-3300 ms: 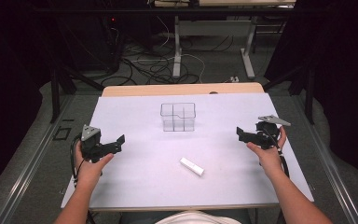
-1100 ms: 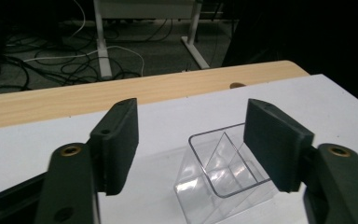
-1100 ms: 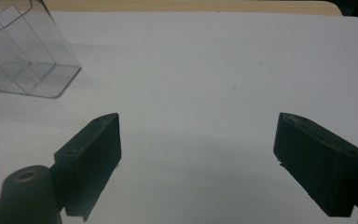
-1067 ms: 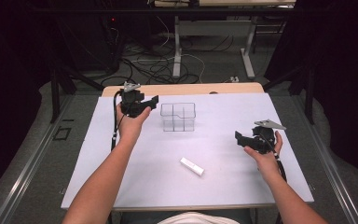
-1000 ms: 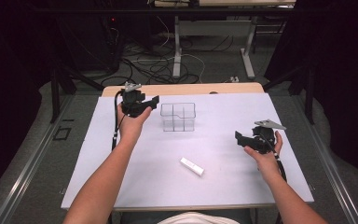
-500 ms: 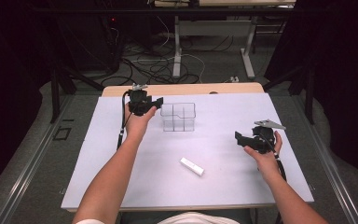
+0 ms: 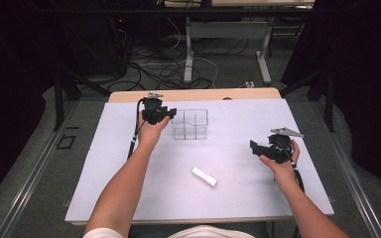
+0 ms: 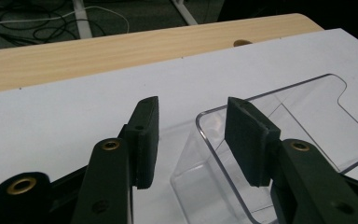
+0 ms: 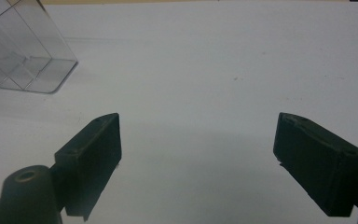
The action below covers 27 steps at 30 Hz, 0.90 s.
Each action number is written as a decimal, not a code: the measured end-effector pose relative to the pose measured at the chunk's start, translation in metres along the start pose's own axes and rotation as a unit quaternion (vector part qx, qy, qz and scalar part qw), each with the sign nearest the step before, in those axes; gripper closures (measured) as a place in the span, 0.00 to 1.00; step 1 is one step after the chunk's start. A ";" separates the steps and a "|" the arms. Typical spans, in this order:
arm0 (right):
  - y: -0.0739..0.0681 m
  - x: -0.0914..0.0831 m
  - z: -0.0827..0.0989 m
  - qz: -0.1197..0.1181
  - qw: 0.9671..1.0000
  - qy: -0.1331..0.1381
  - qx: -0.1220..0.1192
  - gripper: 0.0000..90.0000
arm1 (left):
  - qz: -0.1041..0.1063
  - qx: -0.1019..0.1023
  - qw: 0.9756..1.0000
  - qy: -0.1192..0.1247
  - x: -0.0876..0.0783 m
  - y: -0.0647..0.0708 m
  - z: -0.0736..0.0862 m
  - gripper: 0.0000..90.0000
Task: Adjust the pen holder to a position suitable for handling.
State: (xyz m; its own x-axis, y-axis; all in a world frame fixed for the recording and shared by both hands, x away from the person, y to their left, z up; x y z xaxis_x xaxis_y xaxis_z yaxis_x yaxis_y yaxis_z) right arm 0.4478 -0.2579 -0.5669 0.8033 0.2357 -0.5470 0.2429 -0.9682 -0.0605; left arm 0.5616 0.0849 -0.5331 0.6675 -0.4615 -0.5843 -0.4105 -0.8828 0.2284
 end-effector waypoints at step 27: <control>-0.002 0.002 0.001 -0.007 1.000 -0.005 -0.003 0.16 | 0.003 0.030 0.998 -0.051 0.021 0.007 0.018 0.78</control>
State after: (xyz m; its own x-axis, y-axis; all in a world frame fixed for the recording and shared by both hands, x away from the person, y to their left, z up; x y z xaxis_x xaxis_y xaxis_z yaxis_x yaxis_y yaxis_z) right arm 0.4482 -0.2560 -0.5688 0.7946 0.2483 -0.5540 0.2571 -0.9643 -0.0633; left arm 0.5615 0.0703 -0.5579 0.5992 -0.4528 -0.6602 -0.4526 -0.8719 0.1872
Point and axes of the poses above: each handheld gripper's, and its own axes: x roughly forward along the jaws, z roughly out of its underside, y roughly to its right, the point moved 8 cm from there along x, roughly forward along the jaws, and after that the axes turned 4 degrees about -x, right-handed, at the moved point
